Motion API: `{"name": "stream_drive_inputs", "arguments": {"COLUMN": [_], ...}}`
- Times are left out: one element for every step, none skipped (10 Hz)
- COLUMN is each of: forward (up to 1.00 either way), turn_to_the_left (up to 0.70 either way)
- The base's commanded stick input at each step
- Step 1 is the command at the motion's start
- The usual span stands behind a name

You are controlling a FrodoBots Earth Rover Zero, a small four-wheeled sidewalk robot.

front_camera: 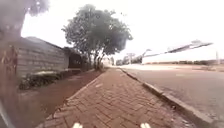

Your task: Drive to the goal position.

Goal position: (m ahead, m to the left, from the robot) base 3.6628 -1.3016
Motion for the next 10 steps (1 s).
{"name": "stream_drive_inputs", "arguments": {"forward": [0.70, 0.70, 0.70, 0.70, 0.70, 0.70, 0.70, 0.70, 0.70, 0.70], "turn_to_the_left": [0.00, 0.00, 0.00, 0.00, 0.00, 0.00, 0.00, 0.00, 0.00, 0.00]}}
